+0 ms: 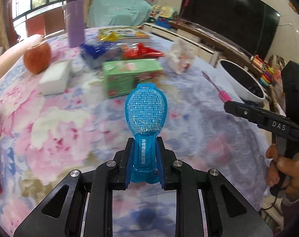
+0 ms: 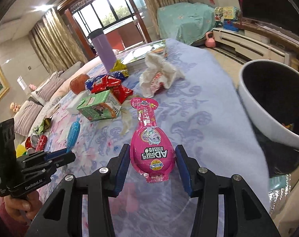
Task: Collect trash
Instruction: 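Lift the blue brush and pink candy pack and carry them toward the bin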
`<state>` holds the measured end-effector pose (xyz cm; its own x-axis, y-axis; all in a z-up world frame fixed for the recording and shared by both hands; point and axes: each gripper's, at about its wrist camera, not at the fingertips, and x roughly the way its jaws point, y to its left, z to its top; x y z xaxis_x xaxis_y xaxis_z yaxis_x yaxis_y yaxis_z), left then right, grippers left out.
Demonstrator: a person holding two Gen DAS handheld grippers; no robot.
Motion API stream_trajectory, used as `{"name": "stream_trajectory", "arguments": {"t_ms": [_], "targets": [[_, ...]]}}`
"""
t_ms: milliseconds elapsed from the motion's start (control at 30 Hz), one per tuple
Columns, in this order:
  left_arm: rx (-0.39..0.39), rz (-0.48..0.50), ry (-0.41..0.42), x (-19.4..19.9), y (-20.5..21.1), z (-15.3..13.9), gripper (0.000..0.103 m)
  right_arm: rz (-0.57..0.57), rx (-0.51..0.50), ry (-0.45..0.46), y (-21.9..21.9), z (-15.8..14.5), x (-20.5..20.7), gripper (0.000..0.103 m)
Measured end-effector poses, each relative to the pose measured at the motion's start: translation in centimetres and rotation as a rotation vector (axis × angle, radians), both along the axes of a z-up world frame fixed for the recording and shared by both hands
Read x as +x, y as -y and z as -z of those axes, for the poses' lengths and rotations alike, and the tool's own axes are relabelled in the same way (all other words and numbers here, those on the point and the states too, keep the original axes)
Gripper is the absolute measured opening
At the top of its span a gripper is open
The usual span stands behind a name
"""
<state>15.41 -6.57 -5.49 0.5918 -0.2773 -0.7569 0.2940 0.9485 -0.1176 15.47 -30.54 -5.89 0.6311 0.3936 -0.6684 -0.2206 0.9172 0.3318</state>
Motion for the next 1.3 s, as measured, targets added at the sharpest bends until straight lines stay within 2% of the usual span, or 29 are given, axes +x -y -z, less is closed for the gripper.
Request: {"name": "stream_trajectory", "arguments": {"t_ms": [333,1300], "targets": [[-0.007,0.095,0.016,0.4,5.4,-0.9,0.019,0.063,0.010,0.026,3.5,-0.8,-1.8,0.047],[0.009,0.284,0.041,2.2,16.0,-2.5,0.019,0.224,0.020,0.063,12.7,-2.3,-3.3,0.047]]}}
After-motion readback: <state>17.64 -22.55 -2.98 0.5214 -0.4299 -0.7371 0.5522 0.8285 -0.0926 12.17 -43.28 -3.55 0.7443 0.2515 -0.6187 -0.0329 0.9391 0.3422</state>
